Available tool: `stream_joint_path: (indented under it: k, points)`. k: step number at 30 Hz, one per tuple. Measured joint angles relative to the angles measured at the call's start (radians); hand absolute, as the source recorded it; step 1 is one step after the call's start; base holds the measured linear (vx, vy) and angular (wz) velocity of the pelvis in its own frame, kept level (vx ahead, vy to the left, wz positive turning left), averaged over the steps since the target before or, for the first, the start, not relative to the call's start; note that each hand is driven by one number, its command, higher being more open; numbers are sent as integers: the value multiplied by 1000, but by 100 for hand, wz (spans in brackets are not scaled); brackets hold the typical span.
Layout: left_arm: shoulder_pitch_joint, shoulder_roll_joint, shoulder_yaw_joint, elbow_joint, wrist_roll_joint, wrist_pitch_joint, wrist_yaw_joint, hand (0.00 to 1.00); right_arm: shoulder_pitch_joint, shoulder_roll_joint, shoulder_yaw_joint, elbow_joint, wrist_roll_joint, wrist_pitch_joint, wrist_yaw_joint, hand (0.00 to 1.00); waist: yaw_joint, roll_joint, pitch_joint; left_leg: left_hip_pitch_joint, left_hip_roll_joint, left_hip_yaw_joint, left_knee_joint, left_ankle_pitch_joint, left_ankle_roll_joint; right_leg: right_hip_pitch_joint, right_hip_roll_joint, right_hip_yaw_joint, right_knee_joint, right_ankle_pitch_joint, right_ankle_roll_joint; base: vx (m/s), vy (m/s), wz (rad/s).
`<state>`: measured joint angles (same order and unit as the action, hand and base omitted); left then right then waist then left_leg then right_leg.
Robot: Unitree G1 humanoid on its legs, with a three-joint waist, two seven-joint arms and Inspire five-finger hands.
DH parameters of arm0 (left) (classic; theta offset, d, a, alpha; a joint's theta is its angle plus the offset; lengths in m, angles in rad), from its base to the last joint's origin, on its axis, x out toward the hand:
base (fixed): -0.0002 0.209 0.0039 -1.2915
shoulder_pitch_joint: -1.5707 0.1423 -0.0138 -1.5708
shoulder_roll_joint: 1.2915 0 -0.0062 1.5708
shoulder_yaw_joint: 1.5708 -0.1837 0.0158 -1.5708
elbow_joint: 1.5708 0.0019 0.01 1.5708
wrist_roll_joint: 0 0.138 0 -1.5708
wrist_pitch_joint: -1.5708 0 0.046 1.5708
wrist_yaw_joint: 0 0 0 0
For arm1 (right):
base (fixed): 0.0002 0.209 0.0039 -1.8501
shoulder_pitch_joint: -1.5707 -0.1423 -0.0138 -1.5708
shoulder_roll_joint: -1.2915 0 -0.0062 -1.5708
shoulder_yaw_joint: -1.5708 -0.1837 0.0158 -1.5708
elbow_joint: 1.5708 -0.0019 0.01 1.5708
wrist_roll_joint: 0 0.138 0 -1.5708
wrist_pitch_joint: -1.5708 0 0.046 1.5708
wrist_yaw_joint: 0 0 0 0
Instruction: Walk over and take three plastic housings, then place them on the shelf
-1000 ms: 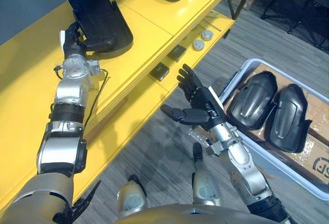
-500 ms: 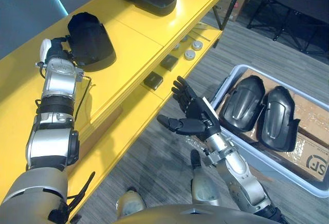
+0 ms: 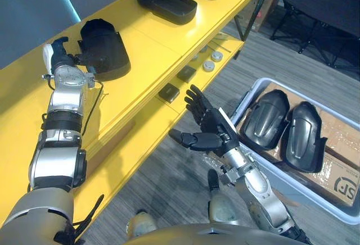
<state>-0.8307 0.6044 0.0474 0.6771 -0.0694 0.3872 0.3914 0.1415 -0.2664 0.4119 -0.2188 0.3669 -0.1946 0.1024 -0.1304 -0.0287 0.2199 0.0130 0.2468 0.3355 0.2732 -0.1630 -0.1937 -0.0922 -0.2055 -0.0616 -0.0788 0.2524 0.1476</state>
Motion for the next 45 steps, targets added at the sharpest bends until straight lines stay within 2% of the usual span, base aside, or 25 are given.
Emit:
stream_joint_path:
  k: [3,5,7,9,12,15,17,18,20,24,27,32,37,40,45]
  points:
    - [39,2,0,-62,-24,-68,-1,100,-3,-4,1,2,-1,-13,-1,100,29,-5,-13,12,0,-10,-8,0,0,16,0,-17,-1,-5,-6,-40,5,8]
    - [96,3,3,-136,-59,-105,-2,100,-9,-5,1,18,-1,-14,1,100,46,-2,-45,14,-1,-17,-19,8,0,18,0,-33,-1,-11,-15,-14,-14,17]
    - [149,3,14,-226,-94,-137,-3,100,-29,-6,0,35,-1,-14,2,100,53,5,-56,20,-1,-40,-27,15,-2,38,0,-56,0,-13,-18,4,-18,25]
    - [225,3,39,-353,-165,-188,-2,100,-79,-7,-6,57,-1,-14,5,100,76,14,-68,33,-3,-45,-49,26,-3,48,0,-75,-1,-17,-23,-20,-18,11]
    - [314,-7,78,-474,-200,-239,-1,100,-129,-6,-18,64,0,-14,6,100,86,27,-79,35,-5,-71,-72,42,-2,62,-1,-105,-1,-27,-36,-7,-25,26]
    - [475,-85,138,-665,-249,-304,-5,100,-204,-6,-43,109,-5,-8,-3,100,116,40,-100,35,-5,-108,-94,55,-1,81,-1,-146,-1,-34,-35,7,-25,35]
    - [645,-199,165,-841,-331,-360,-51,100,-282,-1,-64,187,2,15,-4,100,156,49,-109,31,-6,-139,-103,63,1,98,-2,-179,-1,-44,-40,7,-12,37]
    - [683,-230,163,-875,-353,-370,-72,100,-304,1,-69,219,2,17,-5,100,166,50,-109,30,-6,-151,-103,64,2,105,-2,-190,-1,-46,-41,0,-11,42]
    - [794,-305,133,-918,-364,-399,-128,100,-408,11,-71,340,-2,49,-36,100,218,54,-111,23,-8,-192,-107,68,3,121,-2,-222,-6,-54,-37,-24,-12,40]
    - [860,-324,128,-899,-361,-431,-184,100,-507,57,-68,383,-2,83,-63,100,265,57,-113,-18,-12,-256,-130,93,-6,120,-2,-285,-6,-60,-40,-19,-18,46]
    - [883,-385,128,-902,-375,-515,-258,100,-637,136,-66,512,-11,96,-115,100,306,62,-113,-38,-17,-305,-138,113,-1,133,-3,-331,-6,-63,-43,4,-4,39]
    - [930,-449,111,-960,-373,-587,-306,100,-709,197,-50,602,-28,101,-181,100,354,69,-110,-71,-33,-352,-138,121,3,139,-15,-378,-1,-69,-35,8,24,30]
    - [1013,-508,86,-1003,-372,-609,-318,100,-739,243,-47,602,-45,101,-237,100,390,82,-101,-77,-48,-381,-141,125,-4,152,-27,-412,-1,-78,-25,26,41,21]
    - [1047,-548,61,-1003,-395,-609,-332,100,-790,273,-52,604,-47,114,-338,100,399,93,-95,-79,-55,-394,-143,127,-1,162,-35,-431,-1,-87,-14,17,32,15]
    - [1080,-586,26,-1038,-401,-610,-336,100,-834,346,-106,661,-46,126,-501,100,406,93,-95,-79,-63,-396,-155,132,4,169,-45,-449,0,-95,-8,31,32,10]
